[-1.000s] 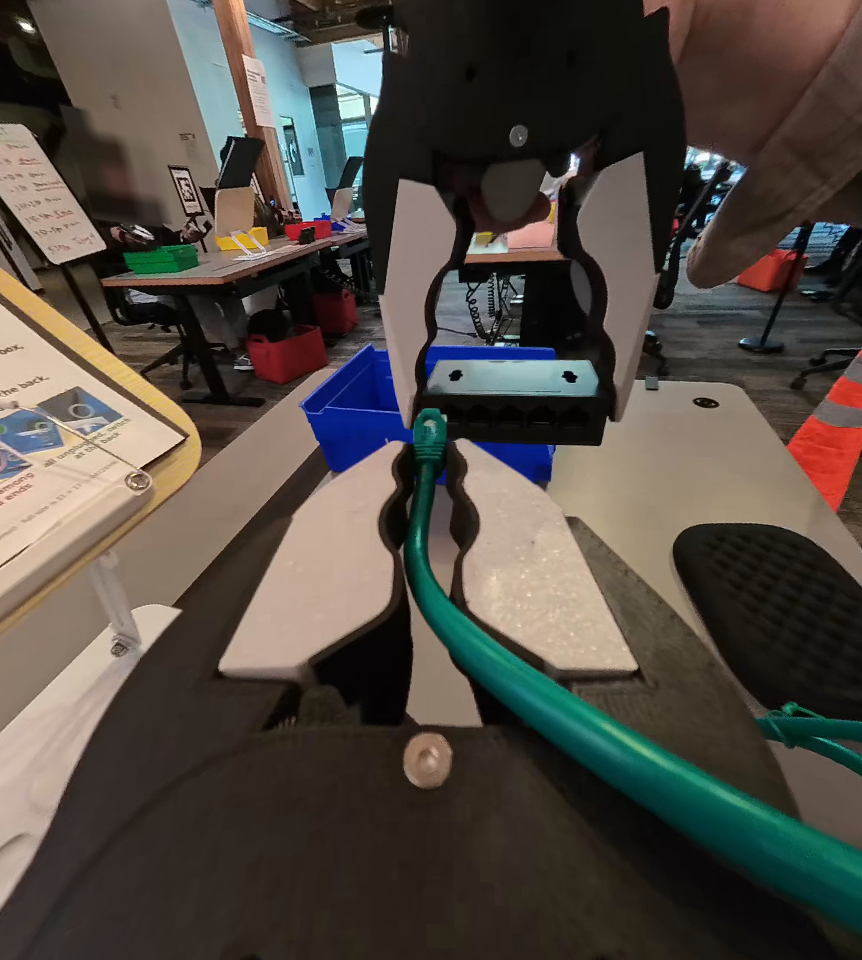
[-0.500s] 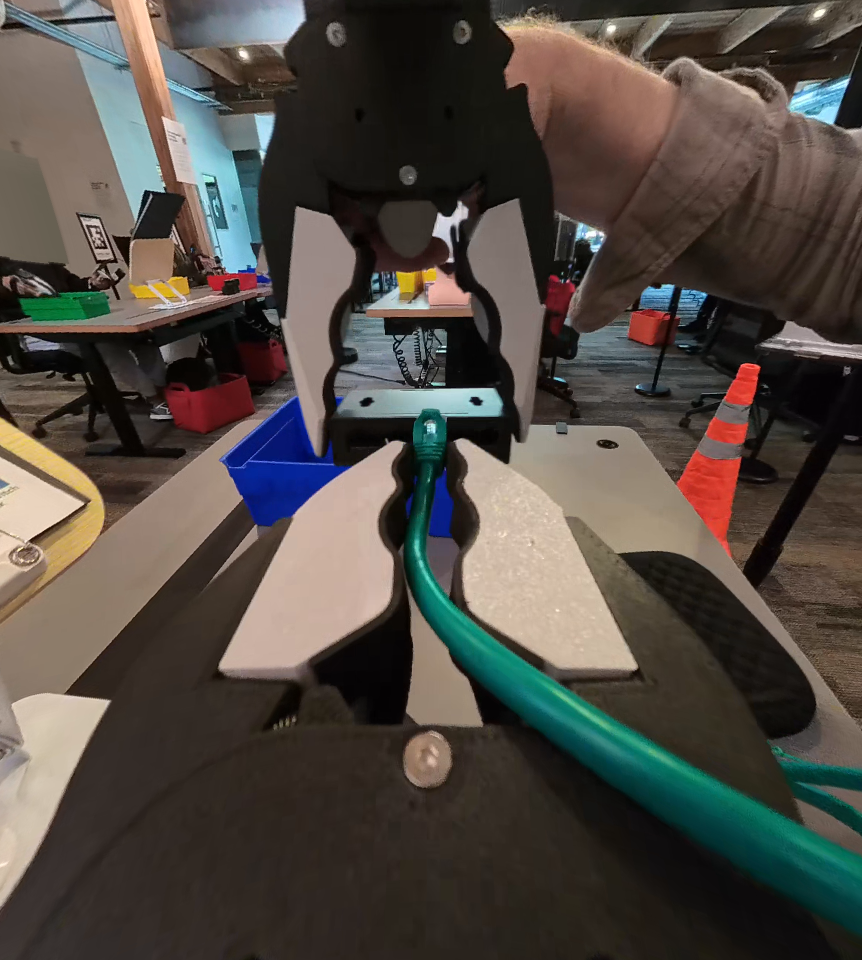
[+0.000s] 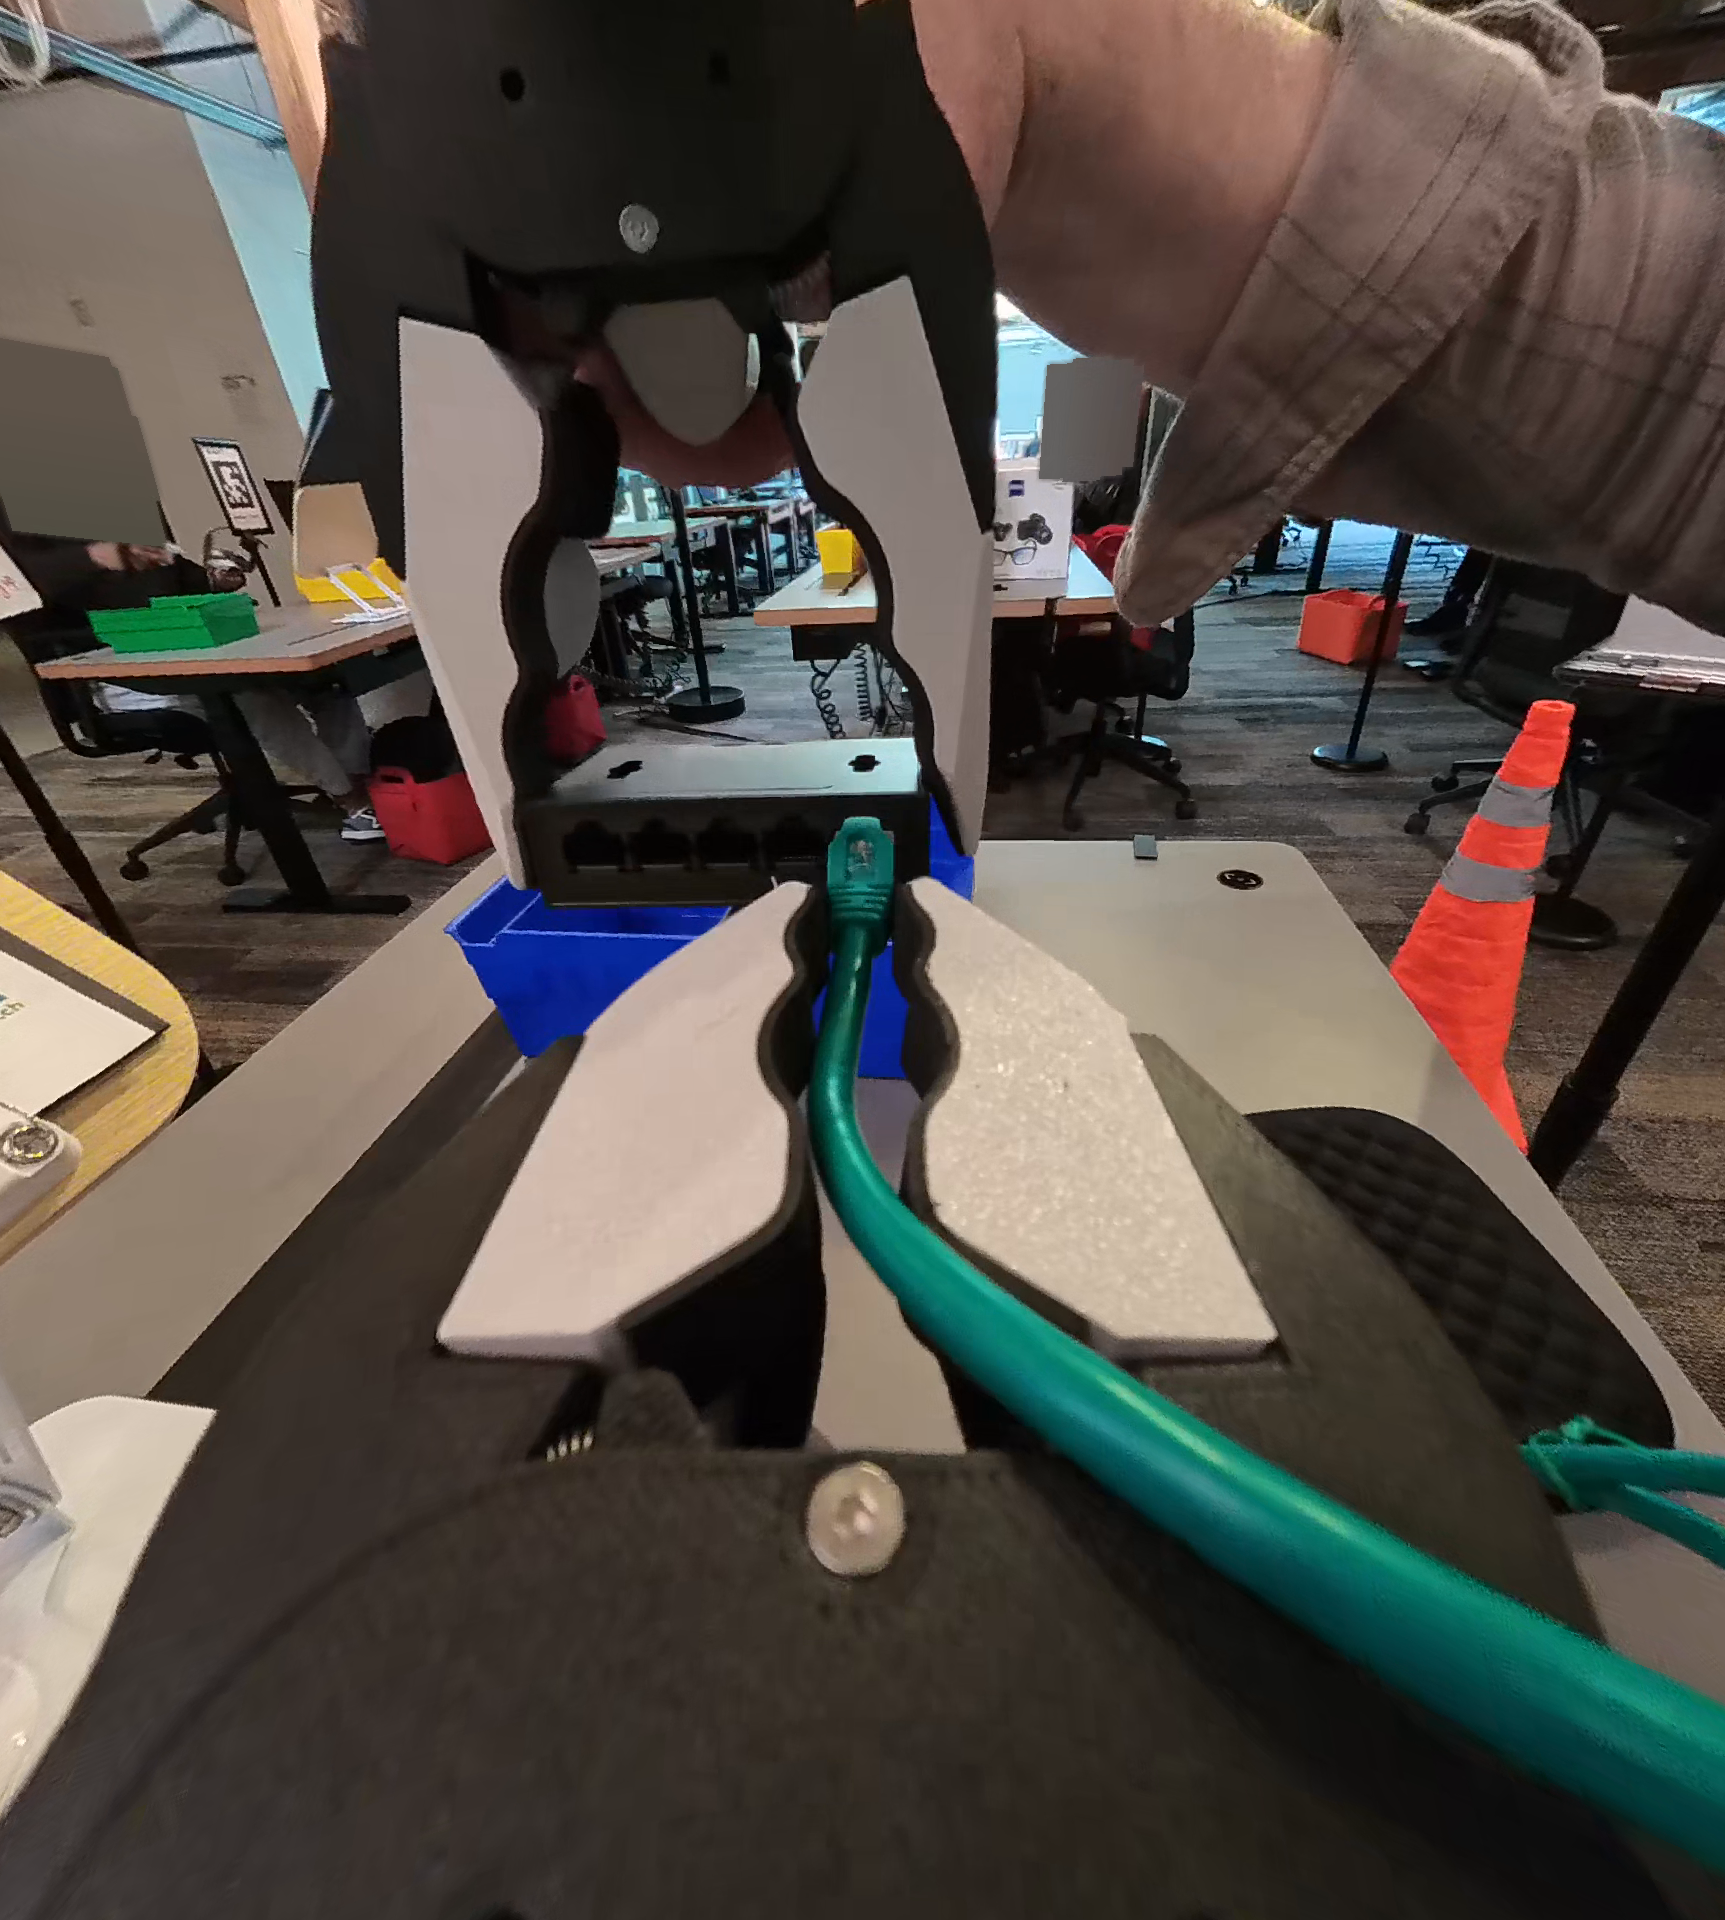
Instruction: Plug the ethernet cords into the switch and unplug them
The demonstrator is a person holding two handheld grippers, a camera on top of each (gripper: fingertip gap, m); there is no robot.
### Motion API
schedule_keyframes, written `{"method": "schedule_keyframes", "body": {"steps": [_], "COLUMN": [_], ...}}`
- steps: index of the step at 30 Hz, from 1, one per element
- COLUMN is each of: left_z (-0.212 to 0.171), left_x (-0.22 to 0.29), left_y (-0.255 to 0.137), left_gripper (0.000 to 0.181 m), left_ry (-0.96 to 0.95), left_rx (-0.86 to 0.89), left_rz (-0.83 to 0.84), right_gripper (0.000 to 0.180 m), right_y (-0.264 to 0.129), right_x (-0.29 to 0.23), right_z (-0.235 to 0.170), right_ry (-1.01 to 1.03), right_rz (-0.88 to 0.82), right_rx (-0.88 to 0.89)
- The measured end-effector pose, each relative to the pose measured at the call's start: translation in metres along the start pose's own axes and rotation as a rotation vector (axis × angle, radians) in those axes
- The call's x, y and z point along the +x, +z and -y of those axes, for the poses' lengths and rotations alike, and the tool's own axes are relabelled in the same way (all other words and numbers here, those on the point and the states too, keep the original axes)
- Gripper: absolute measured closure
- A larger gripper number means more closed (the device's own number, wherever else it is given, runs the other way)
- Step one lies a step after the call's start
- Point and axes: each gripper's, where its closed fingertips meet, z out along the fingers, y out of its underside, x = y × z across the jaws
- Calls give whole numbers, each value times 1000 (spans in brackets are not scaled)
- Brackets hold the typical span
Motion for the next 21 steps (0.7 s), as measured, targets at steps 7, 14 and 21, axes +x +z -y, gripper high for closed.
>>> {"method": "schedule_keyframes", "body": {"steps": [7,14,21], "left_z": [-1,2,4], "left_x": [1,0,-1], "left_y": [3,2,1], "left_gripper": [169,169,169], "left_ry": [-17,-21,-19], "left_rx": [5,22,39], "left_rz": [6,18,31], "right_gripper": [85,85,86], "right_y": [0,-3,-6], "right_x": [0,1,3], "right_z": [4,6,8], "right_ry": [-4,-9,-17], "right_rz": [1,-10,-32], "right_rx": [-1,6,0]}}
